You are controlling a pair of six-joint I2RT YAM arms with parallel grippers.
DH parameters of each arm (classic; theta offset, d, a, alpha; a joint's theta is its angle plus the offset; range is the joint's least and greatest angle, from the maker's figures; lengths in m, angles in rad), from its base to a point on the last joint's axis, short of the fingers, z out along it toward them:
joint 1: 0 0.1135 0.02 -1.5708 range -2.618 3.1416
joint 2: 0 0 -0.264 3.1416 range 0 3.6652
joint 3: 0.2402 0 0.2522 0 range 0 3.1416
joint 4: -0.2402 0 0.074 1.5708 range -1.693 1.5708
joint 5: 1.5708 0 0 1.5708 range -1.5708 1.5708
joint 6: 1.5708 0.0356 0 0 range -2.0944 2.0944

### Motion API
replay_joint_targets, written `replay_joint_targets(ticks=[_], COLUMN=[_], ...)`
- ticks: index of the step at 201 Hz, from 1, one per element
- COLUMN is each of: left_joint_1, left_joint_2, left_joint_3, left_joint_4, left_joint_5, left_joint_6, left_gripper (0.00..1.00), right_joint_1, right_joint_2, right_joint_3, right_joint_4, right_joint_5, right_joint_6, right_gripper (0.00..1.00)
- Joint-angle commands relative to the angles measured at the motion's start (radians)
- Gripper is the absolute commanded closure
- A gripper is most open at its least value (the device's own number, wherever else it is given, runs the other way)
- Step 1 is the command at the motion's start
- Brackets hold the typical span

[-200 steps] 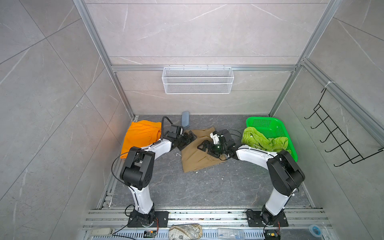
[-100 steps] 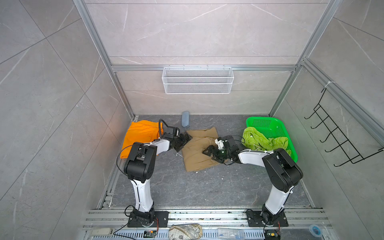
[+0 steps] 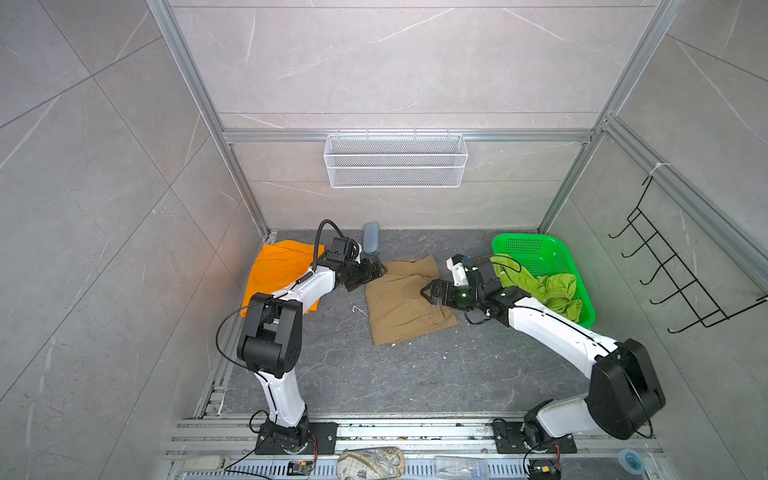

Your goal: Fold and stack the shorts

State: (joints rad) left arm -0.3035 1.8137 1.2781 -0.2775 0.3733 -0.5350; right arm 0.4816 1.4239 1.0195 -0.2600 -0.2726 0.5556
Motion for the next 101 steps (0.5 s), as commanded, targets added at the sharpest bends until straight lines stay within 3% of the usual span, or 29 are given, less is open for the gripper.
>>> replay_joint_targets(ticks=[1,74,101], left_joint_1=[-0.002,-0.017,-0.049], left_joint_2=[-0.029,0.047,0.085], left_joint_3=[-0.052,-0.067,-0.045], left_joint_4=[-0.105,-0.124,-0.140], left_joint_5=[-0.038,-0.042,-0.070], left_joint_6=[0.103,0.131,0.154], left_gripper=[0.02,0.09,0.19], right_joint_1=[-0.006,-0.006,-0.008], right_joint_2=[-0.027,-0.073,-0.102], right_joint_3=[0.008,-0.024,-0.028], right_joint_4=[-0.112,-0.111,-0.126], right_joint_5=[0.071,0.100,0.135], right_joint_6=[-0.056,-0.046,-0.051], right_gripper=[0.01,0.01,0.01])
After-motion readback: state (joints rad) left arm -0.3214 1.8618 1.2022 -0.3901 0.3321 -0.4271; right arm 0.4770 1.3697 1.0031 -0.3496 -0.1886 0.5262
